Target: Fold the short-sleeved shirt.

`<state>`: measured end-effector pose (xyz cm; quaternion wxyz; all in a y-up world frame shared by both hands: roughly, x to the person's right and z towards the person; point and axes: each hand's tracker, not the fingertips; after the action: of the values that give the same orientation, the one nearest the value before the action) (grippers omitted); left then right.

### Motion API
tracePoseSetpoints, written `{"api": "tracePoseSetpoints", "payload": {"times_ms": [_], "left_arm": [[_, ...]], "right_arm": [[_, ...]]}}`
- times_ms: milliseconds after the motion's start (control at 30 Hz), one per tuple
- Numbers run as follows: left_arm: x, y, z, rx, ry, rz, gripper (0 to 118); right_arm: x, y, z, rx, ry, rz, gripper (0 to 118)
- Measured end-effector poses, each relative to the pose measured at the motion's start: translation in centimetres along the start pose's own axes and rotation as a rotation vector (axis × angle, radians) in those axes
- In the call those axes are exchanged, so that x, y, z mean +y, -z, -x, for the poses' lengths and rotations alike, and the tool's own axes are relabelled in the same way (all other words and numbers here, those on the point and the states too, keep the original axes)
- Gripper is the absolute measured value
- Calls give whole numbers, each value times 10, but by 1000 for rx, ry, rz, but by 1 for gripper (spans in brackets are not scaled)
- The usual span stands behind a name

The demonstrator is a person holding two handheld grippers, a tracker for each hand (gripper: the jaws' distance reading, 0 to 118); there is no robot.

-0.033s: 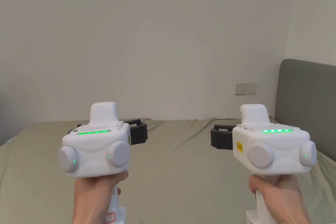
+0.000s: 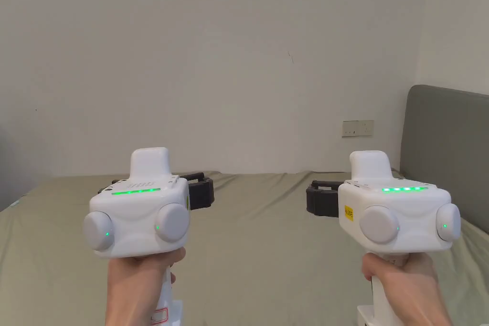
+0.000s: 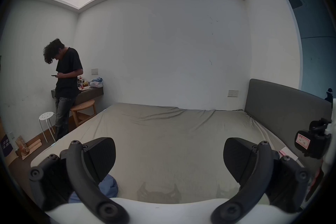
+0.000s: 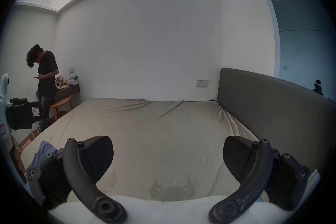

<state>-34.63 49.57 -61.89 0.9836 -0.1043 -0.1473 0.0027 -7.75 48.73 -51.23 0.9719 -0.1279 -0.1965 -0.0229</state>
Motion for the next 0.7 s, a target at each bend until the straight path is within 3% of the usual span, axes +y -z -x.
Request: {"api": "tracePoseSetpoints", "payload": {"times_ms": [67,100,133,167,200,267,400,533,700], "left_arm": [[-1,1,4,-1,-32,5,114],[0,1,4,-1,-46,3,103],[0,1,7,12,-61,-6,82],[-1,0,10,6,-73,-11,45],[-1,1,13,4,-76,-5,0],[-2,2,13,71,-134,45,0],[-10,15,24,18,-107,73,0],[-43,5,79,-11,-104,176,0],[-118,-26,197,204,-51,355,0]], "right_arm": [[-1,-1,0,12,11,-2,117],[-1,-4,0,22,20,-12,100],[-2,-6,-1,18,26,-22,65],[-2,-5,-2,18,30,-27,10],[-4,-4,-5,8,65,-25,0],[-2,4,-10,89,78,27,0],[-23,0,-5,53,49,24,0],[-69,3,6,121,31,132,0],[-155,17,30,209,-6,337,0]]}}
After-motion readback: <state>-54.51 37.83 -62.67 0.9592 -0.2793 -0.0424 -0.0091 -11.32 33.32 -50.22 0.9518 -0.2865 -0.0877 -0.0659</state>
